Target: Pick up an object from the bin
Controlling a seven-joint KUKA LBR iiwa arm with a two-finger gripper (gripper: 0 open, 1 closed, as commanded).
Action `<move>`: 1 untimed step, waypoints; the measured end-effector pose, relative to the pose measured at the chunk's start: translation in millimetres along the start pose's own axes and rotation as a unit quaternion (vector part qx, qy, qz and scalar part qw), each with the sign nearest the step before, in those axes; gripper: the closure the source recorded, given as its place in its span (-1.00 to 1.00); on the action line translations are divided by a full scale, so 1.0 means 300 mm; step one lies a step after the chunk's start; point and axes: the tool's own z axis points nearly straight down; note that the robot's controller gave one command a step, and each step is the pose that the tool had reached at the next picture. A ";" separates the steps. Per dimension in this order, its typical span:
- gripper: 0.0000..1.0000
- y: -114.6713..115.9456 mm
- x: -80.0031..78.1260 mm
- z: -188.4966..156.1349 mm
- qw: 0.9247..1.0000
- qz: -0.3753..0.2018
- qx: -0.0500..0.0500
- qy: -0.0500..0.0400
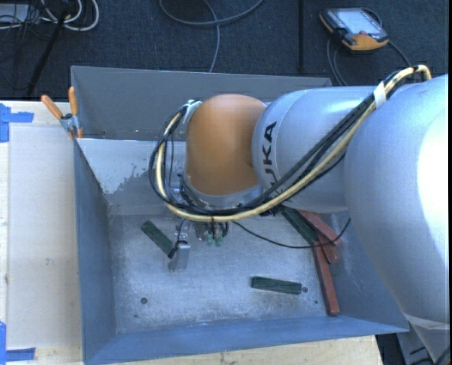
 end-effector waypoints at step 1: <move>-1.00 0.000 0.000 0.000 1.000 0.000 0.000 0.000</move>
Offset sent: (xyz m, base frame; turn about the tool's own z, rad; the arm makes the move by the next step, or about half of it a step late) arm 0.0290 -0.0194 -0.0574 0.2649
